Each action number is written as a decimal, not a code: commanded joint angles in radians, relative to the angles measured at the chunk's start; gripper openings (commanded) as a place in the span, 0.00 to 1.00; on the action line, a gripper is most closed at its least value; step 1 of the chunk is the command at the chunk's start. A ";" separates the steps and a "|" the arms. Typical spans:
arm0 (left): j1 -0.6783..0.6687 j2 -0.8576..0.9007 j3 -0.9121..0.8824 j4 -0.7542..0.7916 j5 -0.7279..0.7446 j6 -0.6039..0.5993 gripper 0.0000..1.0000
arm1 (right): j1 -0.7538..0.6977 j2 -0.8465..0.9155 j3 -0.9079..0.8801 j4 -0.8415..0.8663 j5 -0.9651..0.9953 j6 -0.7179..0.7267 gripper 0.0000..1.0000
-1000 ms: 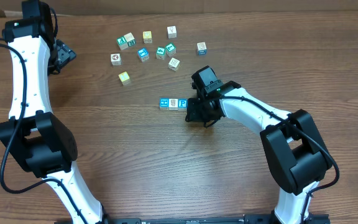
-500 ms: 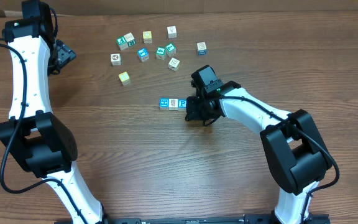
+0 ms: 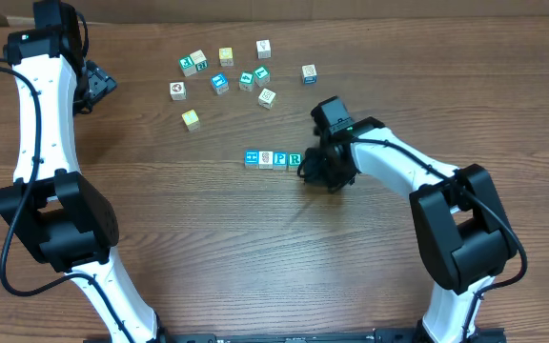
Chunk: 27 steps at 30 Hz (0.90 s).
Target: Form a horizontal line
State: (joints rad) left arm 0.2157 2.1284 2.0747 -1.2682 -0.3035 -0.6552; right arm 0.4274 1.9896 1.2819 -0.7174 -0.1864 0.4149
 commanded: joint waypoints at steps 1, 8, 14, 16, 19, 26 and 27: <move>-0.008 -0.008 0.006 -0.002 -0.011 0.005 1.00 | -0.015 -0.003 0.032 0.050 0.029 -0.003 0.04; -0.008 -0.008 0.006 -0.002 -0.011 0.005 1.00 | -0.013 -0.001 0.032 0.103 0.029 -0.027 0.04; -0.008 -0.008 0.006 -0.002 -0.011 0.005 1.00 | -0.008 -0.001 0.031 0.104 0.004 -0.027 0.04; -0.008 -0.008 0.006 -0.002 -0.011 0.005 1.00 | -0.008 0.000 0.031 0.106 -0.003 -0.026 0.04; -0.008 -0.008 0.006 -0.002 -0.011 0.005 1.00 | -0.008 0.001 0.031 0.108 -0.019 -0.030 0.04; -0.008 -0.008 0.006 -0.002 -0.011 0.005 1.00 | -0.008 0.001 0.031 0.113 -0.060 -0.078 0.04; -0.008 -0.008 0.006 -0.002 -0.011 0.005 1.00 | -0.008 0.001 0.031 0.113 -0.060 -0.078 0.04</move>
State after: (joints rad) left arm 0.2157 2.1281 2.0747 -1.2682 -0.3035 -0.6552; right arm 0.4141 1.9896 1.2888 -0.6125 -0.2199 0.3683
